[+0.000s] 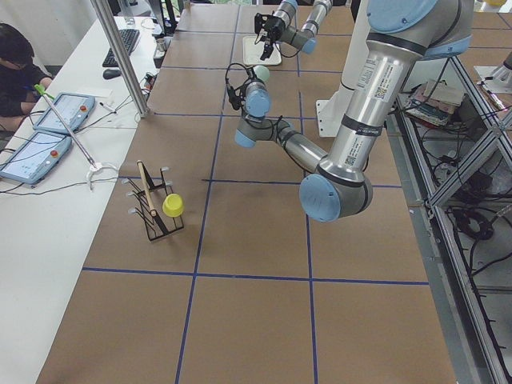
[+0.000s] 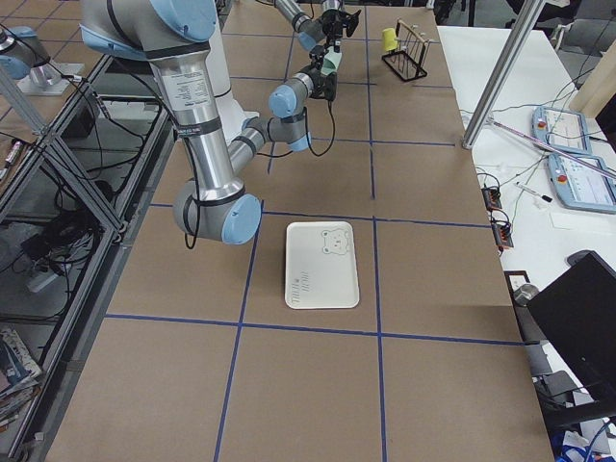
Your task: Left arm grabs green cup and hands to right arm on tray
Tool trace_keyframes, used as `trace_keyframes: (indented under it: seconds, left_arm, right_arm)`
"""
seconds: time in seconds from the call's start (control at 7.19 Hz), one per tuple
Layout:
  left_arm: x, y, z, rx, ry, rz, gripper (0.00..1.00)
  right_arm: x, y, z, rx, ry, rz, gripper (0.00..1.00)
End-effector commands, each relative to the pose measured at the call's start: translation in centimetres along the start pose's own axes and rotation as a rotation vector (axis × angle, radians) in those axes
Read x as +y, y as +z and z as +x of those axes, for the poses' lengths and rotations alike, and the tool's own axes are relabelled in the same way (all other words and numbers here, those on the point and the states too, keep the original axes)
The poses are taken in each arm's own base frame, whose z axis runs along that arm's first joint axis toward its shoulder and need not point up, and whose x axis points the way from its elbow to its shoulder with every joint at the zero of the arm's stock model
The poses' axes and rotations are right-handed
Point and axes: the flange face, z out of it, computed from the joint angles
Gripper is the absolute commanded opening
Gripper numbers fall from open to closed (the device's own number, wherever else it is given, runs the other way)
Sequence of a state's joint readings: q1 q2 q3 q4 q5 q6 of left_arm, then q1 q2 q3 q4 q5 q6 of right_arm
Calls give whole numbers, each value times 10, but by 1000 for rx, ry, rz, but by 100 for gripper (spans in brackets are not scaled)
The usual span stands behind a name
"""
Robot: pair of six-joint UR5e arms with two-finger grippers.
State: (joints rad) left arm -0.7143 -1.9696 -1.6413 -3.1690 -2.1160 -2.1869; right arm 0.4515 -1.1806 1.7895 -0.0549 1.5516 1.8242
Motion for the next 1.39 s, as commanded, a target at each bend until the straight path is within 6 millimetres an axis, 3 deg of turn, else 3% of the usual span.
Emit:
trace_keyframes:
  seconds: [0.0,0.56,1.25]
  left_arm:
    - [12,11,10,35,2,-15,37]
    - [34,35,-1,77,-52,-10,38]
    - [34,35,0,78,-53,-11,38]
  right_arm:
    - [1,3,-1,-5,34,-2,98]
    - [7,4,-1,-11,68,-12,93]
    - [24,16,-6,-27,92,-23,89]
